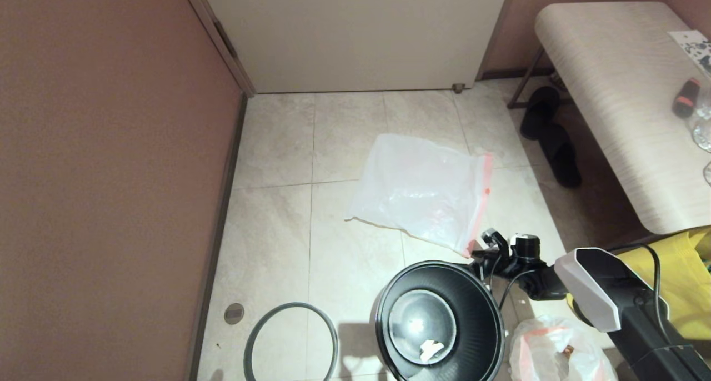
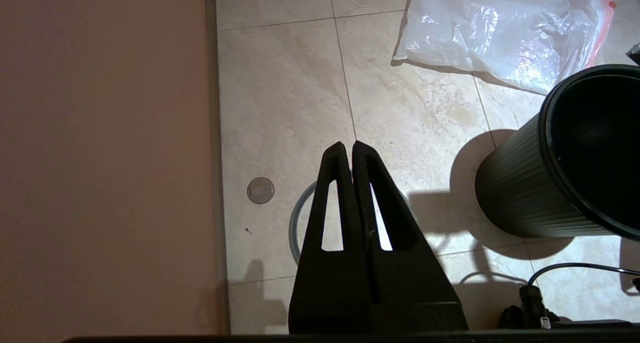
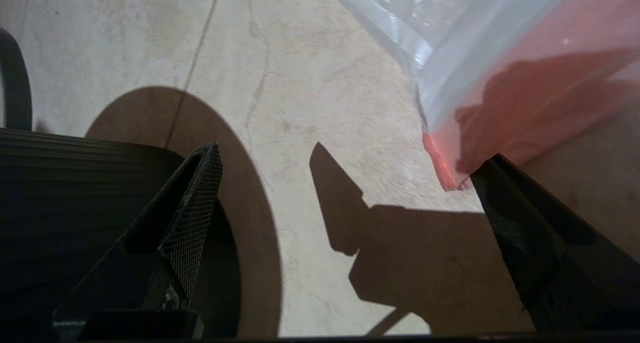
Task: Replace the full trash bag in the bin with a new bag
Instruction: Pick up a new trash bag
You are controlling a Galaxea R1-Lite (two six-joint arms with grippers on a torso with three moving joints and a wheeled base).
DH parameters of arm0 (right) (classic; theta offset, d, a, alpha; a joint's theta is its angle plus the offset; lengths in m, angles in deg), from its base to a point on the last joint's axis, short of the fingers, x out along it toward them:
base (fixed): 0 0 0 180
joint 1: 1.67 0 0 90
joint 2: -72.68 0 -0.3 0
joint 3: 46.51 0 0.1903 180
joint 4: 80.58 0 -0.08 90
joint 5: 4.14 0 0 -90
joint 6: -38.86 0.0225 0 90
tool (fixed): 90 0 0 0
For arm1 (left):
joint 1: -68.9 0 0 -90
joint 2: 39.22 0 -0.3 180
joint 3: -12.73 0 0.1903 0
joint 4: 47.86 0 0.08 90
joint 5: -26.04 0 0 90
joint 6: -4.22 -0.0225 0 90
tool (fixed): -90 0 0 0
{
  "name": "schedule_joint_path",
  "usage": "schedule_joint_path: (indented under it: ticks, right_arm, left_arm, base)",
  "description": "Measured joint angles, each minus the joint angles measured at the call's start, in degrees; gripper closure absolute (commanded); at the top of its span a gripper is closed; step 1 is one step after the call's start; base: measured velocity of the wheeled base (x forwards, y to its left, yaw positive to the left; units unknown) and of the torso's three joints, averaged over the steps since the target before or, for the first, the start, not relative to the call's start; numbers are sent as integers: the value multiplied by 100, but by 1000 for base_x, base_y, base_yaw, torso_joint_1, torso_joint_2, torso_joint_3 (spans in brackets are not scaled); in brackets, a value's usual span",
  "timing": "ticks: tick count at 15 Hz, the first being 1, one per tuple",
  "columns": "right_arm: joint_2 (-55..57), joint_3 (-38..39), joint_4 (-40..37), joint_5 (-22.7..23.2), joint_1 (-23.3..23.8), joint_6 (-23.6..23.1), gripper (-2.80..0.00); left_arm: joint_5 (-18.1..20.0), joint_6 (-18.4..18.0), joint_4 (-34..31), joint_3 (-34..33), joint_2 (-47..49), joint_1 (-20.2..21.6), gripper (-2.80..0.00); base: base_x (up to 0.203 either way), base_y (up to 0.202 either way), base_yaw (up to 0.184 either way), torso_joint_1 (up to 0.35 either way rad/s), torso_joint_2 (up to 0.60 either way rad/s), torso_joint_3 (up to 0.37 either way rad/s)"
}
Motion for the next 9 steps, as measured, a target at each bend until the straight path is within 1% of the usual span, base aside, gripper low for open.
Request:
schedule_joint_path:
  ticks: [9]
  right_arm:
    - [0,-2,-4,9,-156,0,-280]
  left_arm:
    - [-2,0,1,0,0,0,0]
  base:
    - [0,0,0,0,0,0]
